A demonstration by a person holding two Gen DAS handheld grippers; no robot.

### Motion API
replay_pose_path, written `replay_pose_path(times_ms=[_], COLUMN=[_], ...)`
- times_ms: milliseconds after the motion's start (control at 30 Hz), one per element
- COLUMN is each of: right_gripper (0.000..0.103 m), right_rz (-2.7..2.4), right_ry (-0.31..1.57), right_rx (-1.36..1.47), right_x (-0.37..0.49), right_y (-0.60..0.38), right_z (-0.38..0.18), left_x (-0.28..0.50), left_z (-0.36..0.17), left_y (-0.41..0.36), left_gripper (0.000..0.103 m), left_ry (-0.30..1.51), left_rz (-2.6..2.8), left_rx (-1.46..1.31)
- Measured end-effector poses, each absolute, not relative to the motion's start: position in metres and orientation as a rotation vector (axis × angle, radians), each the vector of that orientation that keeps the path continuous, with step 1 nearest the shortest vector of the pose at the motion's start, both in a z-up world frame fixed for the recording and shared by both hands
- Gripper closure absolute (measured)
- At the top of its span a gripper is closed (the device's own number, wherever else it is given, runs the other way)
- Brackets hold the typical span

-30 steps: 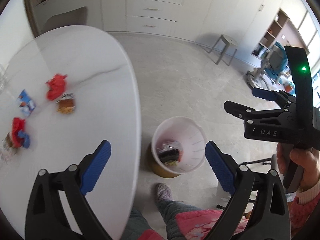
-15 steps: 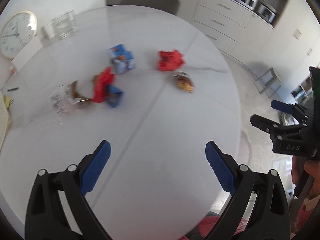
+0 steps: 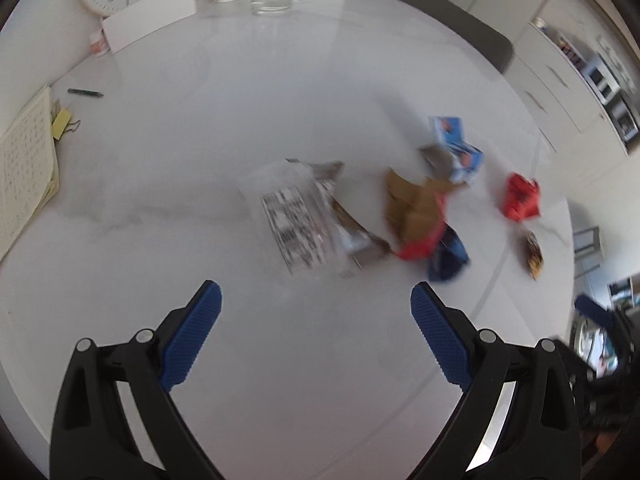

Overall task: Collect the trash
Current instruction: 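Lower the left tool onto the clear plastic snack bag and close it, then grasp the crumpled blue paper with the right tool while the left tool holds the bag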

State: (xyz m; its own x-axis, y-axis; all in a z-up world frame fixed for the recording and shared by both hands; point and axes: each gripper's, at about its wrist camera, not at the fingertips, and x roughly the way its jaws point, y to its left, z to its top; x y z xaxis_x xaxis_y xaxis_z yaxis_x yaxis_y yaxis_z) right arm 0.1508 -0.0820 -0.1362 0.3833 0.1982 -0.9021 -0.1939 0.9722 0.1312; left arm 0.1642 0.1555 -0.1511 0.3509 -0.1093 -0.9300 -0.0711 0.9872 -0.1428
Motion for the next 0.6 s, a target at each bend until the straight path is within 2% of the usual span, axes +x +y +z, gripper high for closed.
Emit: replay_pose_path(times_ms=[367, 400, 467, 600], right_gripper=[0.003, 0.003, 0.003, 0.005], right_rz=[0.279, 0.286, 0.295, 0.334], right_ry=[1.179, 1.18, 1.184, 1.191], right_rx=[0.045, 0.043, 0.036, 0.017], right_x=[0.204, 0.207, 0.209, 0.217], right_y=[-0.053, -0.051, -0.05, -0.044], right_z=[-0.164, -0.167, -0.17, -0.179], left_x=[0.229, 0.231, 0.234, 0.236], left_z=[-0.202, -0.204, -0.208, -0.207], left_y=[0.162, 0.164, 0.167, 0.171], left_gripper=[0.013, 0.017, 0.042, 0.051], left_ry=[1.332, 1.335, 1.349, 1.338], left_rz=[0.02, 0.015, 0.002, -0.037], left_rx=[-0.261, -0.28, -0.302, -0.298])
